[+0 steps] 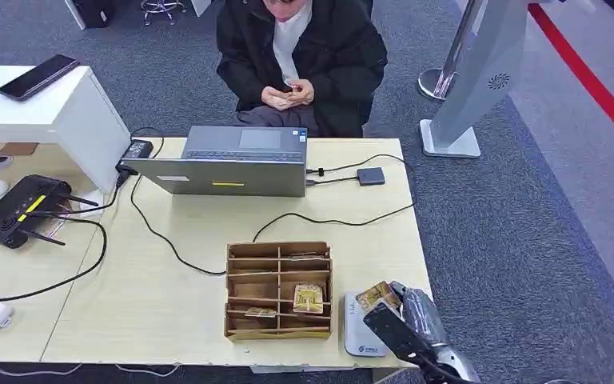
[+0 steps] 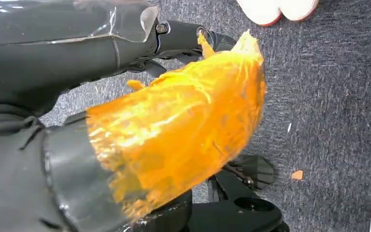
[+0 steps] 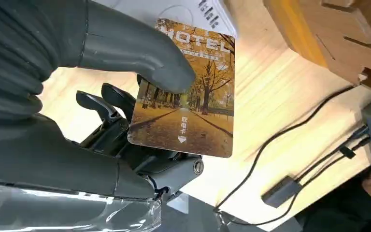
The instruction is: Pass the card to the sensor for recognition and then transmit it.
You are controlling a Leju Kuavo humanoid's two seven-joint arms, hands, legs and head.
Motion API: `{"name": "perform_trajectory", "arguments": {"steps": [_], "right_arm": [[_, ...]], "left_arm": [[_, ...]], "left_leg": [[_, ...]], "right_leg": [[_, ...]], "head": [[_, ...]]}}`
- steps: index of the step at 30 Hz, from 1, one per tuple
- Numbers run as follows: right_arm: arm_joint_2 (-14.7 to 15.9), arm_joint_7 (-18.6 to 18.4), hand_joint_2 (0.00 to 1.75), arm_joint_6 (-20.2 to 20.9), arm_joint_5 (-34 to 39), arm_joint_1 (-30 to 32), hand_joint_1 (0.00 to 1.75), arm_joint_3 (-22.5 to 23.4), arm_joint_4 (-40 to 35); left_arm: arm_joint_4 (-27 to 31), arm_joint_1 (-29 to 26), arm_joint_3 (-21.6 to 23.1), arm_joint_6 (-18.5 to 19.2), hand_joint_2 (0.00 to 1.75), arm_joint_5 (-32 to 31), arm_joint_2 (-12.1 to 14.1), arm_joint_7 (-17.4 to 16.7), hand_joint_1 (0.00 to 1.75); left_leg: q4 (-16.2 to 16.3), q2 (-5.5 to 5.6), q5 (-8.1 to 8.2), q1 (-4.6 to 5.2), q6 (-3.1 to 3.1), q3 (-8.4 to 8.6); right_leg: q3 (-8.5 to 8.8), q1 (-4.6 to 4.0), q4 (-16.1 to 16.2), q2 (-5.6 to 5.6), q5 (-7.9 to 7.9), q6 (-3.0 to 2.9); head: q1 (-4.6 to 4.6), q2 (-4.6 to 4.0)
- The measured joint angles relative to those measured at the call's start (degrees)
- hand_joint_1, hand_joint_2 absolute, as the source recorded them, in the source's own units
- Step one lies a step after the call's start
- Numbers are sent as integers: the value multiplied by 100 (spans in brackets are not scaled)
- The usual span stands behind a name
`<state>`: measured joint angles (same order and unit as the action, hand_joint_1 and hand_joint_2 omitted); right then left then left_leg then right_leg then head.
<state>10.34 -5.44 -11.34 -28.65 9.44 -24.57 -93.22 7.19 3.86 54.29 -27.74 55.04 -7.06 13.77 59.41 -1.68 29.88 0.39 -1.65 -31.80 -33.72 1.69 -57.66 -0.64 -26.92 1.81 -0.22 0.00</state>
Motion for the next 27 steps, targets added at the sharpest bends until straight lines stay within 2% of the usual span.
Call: {"name": "perform_trajectory", "arguments": {"steps": [27], "right_arm": [[428,-112,175,566,282,-74,175,-83,201]], "left_arm": [[0,-3,96,9,0,76,33,7,0]], "left_leg": [[0,0,0,0,0,4]], "right_leg": [[5,0,0,0,0,0]], "head": [[0,0]]}}
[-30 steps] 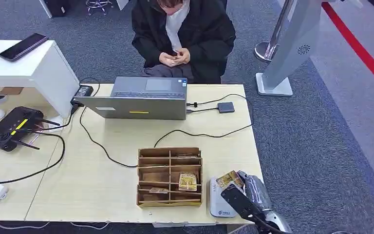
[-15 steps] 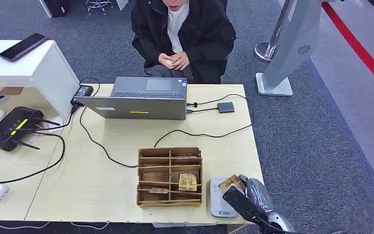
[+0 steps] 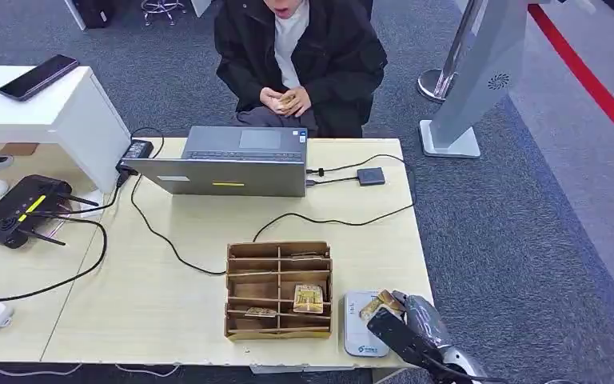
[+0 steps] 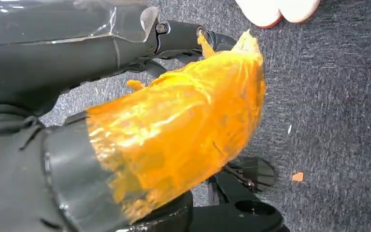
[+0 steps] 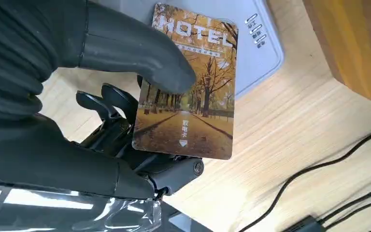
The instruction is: Pass the card to the sensor for recognition and then transmit it.
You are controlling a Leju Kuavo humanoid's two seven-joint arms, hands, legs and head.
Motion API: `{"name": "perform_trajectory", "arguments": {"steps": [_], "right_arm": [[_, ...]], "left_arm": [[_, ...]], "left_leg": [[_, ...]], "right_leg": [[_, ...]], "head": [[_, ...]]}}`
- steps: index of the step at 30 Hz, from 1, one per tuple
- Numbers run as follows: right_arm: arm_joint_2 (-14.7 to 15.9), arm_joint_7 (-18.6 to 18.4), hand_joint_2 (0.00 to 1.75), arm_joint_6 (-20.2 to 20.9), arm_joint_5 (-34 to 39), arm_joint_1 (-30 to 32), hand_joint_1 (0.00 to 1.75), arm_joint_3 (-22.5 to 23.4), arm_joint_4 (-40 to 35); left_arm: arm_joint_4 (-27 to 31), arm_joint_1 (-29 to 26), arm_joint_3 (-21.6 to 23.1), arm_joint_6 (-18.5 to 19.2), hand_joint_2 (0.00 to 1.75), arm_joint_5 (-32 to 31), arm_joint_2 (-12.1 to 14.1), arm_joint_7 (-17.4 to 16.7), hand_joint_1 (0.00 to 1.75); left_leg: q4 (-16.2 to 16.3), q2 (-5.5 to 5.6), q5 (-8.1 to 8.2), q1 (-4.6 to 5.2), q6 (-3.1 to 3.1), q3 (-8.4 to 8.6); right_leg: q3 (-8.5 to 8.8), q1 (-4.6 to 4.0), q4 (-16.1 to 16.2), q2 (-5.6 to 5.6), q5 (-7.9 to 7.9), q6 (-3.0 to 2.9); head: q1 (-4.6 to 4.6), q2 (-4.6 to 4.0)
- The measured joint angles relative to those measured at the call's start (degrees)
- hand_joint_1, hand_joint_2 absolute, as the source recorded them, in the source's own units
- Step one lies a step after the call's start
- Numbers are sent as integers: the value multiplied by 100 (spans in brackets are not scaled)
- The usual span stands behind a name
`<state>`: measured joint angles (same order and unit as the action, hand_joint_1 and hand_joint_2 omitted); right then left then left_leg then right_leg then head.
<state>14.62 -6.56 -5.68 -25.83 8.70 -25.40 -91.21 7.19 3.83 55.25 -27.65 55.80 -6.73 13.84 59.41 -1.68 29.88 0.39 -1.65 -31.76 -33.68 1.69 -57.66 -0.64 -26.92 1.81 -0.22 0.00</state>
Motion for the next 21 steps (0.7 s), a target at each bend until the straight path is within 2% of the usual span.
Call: {"name": "perform_trajectory", "arguments": {"steps": [14,18,21], "right_arm": [[254,-92,175,147,18,-117,175,-199,107],[308,-109,175,155,-4,-142,175,-256,129],[321,-174,175,264,-74,-202,175,-295,138]], "left_arm": [[0,0,66,13,0,28,4,-2,0],[0,-9,76,278,0,81,17,-68,0],[0,-62,76,727,0,179,46,-92,0]], "left_leg": [[0,0,0,0,0,11],[0,0,0,0,0,14],[0,-6,0,0,0,16]], "right_leg": [[11,0,0,0,0,0],[14,0,0,0,0,0],[14,0,0,4,0,0]], "head": [[0,0],[0,0],[2,0]]}}
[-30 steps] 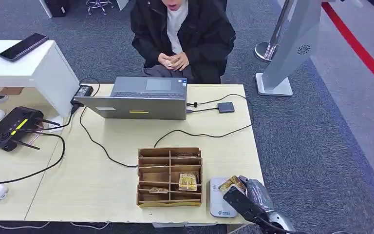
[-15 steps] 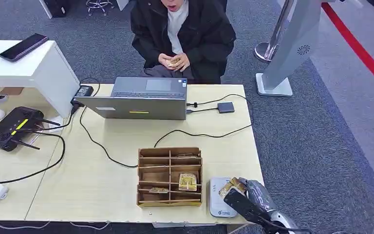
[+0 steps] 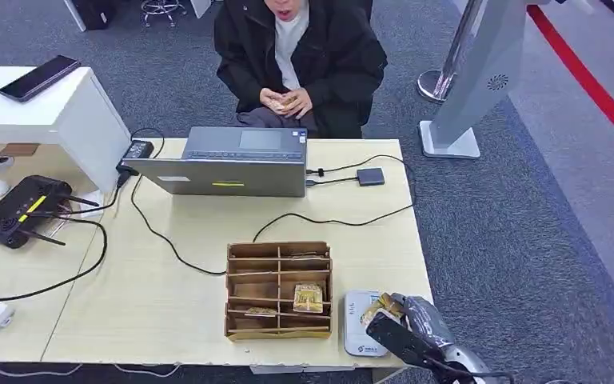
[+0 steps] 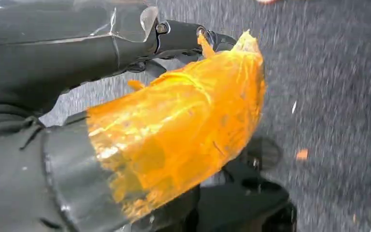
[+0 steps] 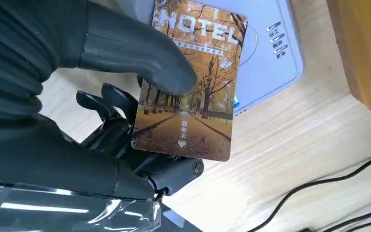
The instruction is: Pass the card to the sensor for recognition and then transmit it.
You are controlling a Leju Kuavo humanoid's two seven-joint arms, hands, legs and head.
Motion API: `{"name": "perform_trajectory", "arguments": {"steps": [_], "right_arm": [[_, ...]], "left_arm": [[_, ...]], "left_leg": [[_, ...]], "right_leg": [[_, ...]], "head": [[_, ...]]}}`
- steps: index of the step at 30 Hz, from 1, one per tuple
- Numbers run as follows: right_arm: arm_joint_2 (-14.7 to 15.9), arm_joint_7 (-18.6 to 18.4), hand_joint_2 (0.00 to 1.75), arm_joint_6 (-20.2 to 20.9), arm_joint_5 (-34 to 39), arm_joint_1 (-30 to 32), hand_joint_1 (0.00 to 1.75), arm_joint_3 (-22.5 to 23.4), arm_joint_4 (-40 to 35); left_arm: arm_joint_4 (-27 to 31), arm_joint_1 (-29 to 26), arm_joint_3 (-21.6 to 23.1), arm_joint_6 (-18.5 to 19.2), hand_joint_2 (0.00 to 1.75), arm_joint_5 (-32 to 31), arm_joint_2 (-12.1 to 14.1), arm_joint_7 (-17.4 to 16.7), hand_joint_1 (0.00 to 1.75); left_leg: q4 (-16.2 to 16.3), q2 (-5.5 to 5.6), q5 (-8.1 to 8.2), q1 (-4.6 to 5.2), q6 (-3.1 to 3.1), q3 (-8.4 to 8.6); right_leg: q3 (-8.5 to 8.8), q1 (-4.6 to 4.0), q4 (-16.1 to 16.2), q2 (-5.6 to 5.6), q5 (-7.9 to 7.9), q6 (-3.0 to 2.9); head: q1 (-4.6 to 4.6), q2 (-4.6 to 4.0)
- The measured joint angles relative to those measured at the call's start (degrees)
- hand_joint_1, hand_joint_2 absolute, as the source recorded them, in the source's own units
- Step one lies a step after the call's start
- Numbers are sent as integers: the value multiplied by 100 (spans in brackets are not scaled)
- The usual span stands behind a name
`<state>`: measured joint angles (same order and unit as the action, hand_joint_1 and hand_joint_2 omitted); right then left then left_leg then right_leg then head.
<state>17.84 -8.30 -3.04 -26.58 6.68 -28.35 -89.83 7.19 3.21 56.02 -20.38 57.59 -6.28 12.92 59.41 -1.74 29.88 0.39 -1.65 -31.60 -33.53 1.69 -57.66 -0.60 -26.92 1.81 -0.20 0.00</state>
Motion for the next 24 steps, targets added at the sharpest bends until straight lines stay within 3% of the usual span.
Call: {"name": "perform_trajectory", "arguments": {"steps": [2,8,11,18,24], "right_arm": [[0,-35,175,48,-31,-41,175,-26,11],[0,-57,175,75,-46,-72,175,-48,24],[2,-57,175,79,-48,-77,175,-53,28],[83,30,175,190,61,-136,175,-66,66],[260,190,175,197,269,-182,175,-92,129]], "left_arm": [[-11,-39,0,287,0,68,20,-22,0],[-20,-104,0,443,0,121,64,-20,0],[-26,-124,0,719,0,225,86,-57,0],[-378,-386,-7,2229,0,527,158,-77,0],[-542,-835,-107,3508,0,604,442,-184,0]], "left_leg": [[0,0,0,0,0,1],[0,1,0,-1,0,1],[-1,0,0,-1,0,1],[-1,-2,0,-1,0,4],[-2,-1,4,-3,5,4]], "right_leg": [[0,0,0,1,0,0],[1,0,0,1,0,0],[4,0,0,1,0,0],[4,0,0,3,-1,0],[4,-1,0,3,-8,-1]], "head": [[-2,0],[-2,0],[-2,0],[-2,0],[-2,0]]}}
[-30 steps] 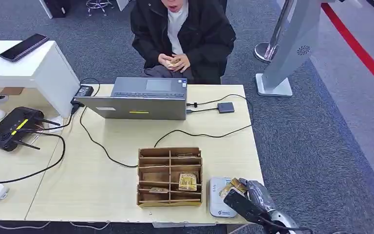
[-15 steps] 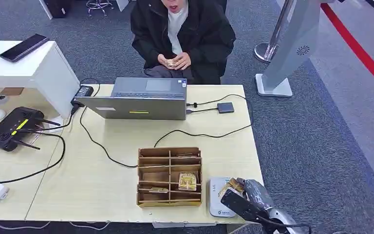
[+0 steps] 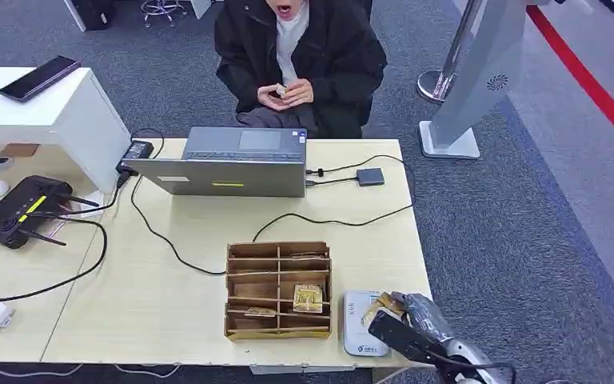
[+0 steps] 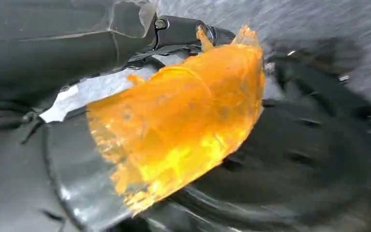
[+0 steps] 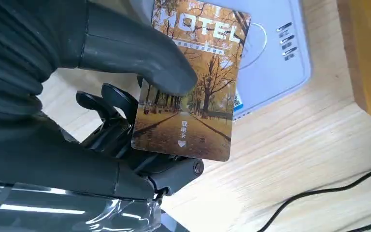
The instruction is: Pass the card to the sensor for recognition and then transmit it.
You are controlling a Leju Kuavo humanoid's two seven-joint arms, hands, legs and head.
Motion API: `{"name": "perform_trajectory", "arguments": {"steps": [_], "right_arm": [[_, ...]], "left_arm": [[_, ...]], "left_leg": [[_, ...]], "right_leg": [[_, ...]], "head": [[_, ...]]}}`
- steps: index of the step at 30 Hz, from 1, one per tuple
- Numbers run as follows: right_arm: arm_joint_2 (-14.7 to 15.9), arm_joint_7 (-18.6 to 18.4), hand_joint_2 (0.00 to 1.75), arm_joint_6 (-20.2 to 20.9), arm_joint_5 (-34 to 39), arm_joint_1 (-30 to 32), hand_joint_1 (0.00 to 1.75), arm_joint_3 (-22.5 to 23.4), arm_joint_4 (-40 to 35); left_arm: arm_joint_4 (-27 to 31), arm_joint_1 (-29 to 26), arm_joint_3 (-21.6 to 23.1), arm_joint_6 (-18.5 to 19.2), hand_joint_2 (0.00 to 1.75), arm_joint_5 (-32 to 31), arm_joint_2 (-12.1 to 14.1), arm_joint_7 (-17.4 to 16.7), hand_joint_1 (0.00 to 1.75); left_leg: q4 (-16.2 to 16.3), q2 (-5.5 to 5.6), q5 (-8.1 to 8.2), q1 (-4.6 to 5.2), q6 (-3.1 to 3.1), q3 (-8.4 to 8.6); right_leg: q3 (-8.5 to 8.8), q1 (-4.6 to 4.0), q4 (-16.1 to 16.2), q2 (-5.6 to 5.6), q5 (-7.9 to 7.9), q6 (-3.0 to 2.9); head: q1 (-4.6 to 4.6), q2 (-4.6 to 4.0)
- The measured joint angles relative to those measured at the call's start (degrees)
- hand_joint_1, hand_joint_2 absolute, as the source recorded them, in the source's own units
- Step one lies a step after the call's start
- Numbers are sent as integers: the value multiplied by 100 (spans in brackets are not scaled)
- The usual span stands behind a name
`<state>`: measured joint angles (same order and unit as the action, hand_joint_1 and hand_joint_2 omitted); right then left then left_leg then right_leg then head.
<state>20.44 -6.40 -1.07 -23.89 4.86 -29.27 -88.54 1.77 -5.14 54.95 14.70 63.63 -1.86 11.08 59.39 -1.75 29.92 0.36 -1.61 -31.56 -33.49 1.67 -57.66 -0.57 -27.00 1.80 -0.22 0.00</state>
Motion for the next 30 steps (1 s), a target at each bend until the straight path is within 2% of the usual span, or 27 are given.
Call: {"name": "perform_trajectory", "arguments": {"steps": [2,5,21,30], "right_arm": [[59,42,175,-2,59,-21,175,-11,22],[114,100,175,-39,118,-43,175,-20,41],[142,256,175,-601,249,-27,175,-26,37],[116,490,175,-1082,203,104,175,46,-96]], "left_arm": [[-31,-149,-68,301,0,-2,118,-9,0],[-52,-276,-101,382,0,-28,210,-11,0],[-59,-372,-479,417,0,-354,317,2,0],[-85,-387,-667,417,0,-525,315,37,0]], "left_leg": [[0,0,0,-1,0,2],[0,0,0,-1,0,3],[0,1,0,-1,0,6],[0,2,0,-1,0,3]], "right_leg": [[-1,-1,0,0,0,0],[1,-1,0,-1,0,0],[7,-1,0,-1,0,0],[7,0,0,-2,0,0]], "head": [[0,0],[0,0],[2,0],[0,0]]}}
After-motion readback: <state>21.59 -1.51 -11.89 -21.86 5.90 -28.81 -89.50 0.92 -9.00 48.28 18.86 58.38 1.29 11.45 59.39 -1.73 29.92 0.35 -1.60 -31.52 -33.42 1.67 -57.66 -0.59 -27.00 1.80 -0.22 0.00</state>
